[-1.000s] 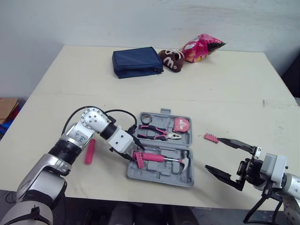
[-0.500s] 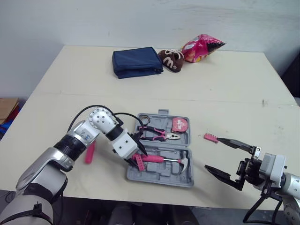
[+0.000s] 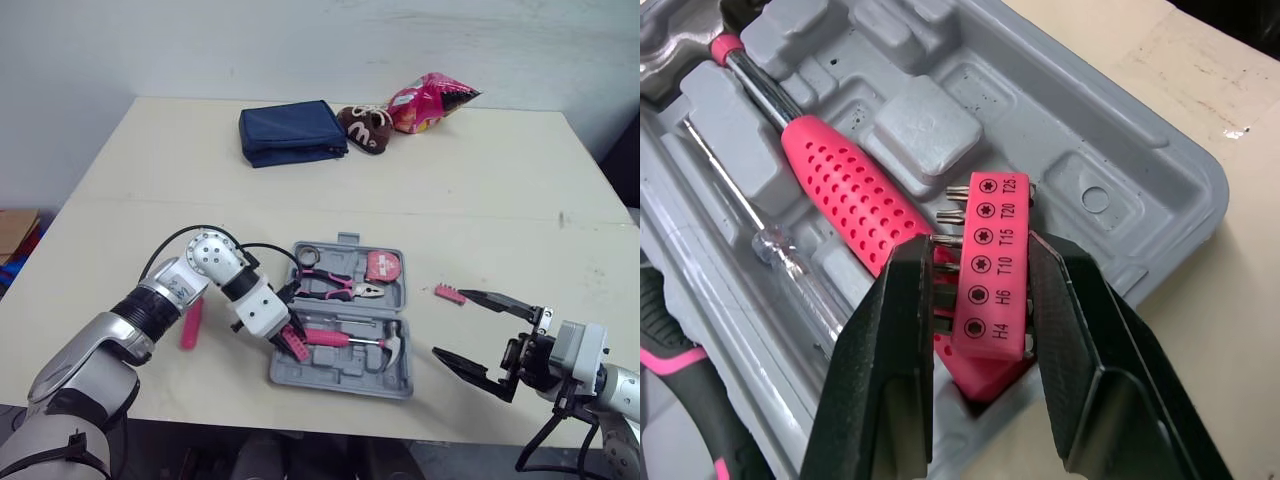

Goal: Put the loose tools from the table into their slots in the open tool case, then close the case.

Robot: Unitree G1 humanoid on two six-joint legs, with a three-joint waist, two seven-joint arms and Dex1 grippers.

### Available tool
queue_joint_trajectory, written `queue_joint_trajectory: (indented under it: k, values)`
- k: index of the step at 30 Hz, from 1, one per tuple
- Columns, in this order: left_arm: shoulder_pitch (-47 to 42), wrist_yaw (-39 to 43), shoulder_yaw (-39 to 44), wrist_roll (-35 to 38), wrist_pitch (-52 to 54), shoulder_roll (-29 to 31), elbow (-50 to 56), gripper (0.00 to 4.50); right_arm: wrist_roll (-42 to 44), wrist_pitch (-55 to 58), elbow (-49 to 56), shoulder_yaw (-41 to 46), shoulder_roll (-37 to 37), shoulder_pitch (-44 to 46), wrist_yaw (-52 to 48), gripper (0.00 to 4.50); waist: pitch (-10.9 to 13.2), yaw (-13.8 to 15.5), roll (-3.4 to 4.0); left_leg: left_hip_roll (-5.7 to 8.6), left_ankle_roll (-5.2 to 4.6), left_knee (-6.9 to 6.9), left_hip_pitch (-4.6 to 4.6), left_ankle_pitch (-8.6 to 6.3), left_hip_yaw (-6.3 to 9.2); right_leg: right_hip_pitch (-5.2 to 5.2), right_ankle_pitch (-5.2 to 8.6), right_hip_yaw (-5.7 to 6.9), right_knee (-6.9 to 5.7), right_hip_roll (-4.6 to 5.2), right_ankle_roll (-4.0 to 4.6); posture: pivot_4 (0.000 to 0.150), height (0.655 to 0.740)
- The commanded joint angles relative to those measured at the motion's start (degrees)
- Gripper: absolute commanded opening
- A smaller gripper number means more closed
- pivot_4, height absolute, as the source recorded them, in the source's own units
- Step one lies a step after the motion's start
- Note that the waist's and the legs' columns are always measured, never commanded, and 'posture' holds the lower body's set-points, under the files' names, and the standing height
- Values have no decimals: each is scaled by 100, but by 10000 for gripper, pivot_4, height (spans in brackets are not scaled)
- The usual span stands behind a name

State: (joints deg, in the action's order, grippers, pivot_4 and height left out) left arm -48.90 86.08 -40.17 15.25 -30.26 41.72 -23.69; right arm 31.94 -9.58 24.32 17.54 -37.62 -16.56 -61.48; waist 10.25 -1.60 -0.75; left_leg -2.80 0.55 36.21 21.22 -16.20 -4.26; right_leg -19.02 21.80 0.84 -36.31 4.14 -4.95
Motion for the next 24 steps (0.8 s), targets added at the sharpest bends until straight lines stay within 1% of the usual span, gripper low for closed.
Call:
queue_joint_trajectory:
  k: [1,3,7,11,14,18,24]
  values:
    - [155,394,533,268,921,240,667,6826,25,24,178,-21,-21,40,48,45000,4,7,-5,0,0,0,4,0,1,-3,0,1,-1,0,0,1500,7400]
    - [317,342,670,218,1375,432,1108,6826,32,21,179,-12,-23,28,42,45000,7,12,-9,1,-1,3,17,1,1,-19,0,0,-10,1,0,1500,7400]
    - [813,-86,946,140,2796,861,2375,6826,27,27,157,-25,-28,38,38,45000,7,7,-8,2,0,7,30,3,-3,-36,1,-6,-20,2,-1,1500,7400]
    - [1254,-737,1249,-8,4298,1005,3474,6826,37,36,148,-39,-27,56,26,45000,9,15,-10,3,-1,8,29,5,-3,-37,1,-10,-24,2,-1,1500,7400]
    - [1492,-1287,1405,-213,5196,967,4027,6826,45,35,151,-37,-27,49,15,45000,9,19,-11,3,-1,7,29,5,-2,-37,1,-12,-23,3,-1,1500,7400]
    - [1747,-1828,1518,-471,5913,908,4506,6826,58,33,183,-21,-27,8,10,45000,9,19,-11,4,1,4,29,6,-3,-39,1,-14,-24,1,-1,1500,7400]
    - [2046,-1996,1601,-619,6215,946,4823,6826,66,18,151,-7,-40,-3,-18,45000,9,12,-11,2,7,0,28,9,-6,-44,1,-18,-25,-2,-1,1500,7400]
